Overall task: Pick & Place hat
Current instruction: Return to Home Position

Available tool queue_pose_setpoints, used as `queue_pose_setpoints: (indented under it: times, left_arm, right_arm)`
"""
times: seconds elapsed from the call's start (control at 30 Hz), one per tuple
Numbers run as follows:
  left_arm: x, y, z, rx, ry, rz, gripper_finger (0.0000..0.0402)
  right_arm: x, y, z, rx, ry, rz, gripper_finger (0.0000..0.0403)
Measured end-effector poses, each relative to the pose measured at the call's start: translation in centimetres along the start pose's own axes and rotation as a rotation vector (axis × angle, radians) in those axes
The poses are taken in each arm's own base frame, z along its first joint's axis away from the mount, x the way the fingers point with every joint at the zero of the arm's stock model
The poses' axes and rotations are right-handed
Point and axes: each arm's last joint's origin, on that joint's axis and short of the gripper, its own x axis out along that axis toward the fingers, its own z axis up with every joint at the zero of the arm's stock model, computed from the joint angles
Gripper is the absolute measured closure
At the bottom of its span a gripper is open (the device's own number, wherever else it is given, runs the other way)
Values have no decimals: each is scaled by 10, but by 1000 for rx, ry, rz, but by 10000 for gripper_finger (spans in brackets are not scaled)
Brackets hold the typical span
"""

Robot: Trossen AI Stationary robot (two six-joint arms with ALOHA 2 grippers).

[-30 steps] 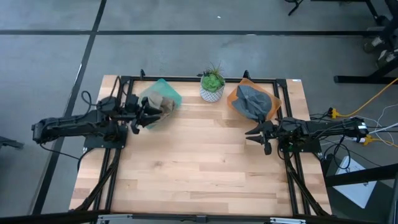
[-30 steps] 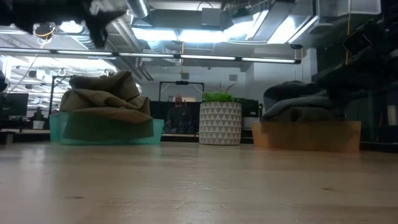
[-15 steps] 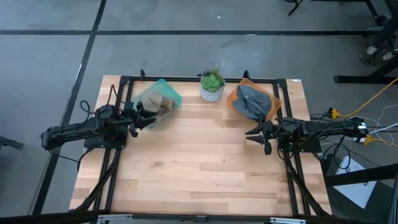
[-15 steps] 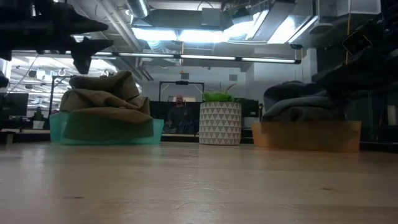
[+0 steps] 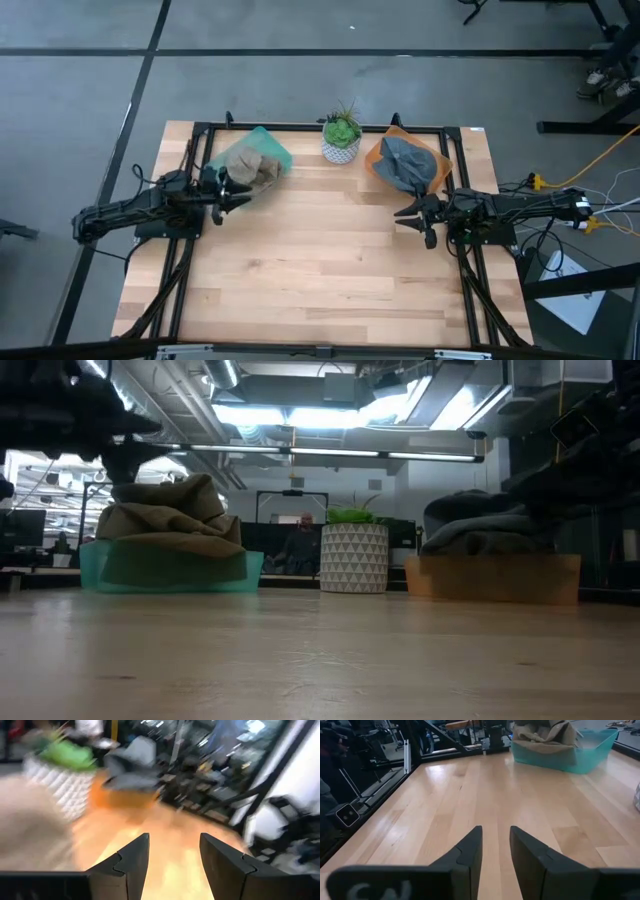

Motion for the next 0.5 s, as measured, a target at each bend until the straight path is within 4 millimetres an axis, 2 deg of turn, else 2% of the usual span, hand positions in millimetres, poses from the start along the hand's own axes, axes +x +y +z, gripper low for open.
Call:
queue_pose_setpoints:
  times: [0.17,0.5]
  left_arm:
    - [0,4,-7,49,66,72,231]
    - [0,4,-7,134,69,71,231]
  right_arm:
    - [0,0,0,0,0,0,305]
    - [0,0,0,1,0,0,305]
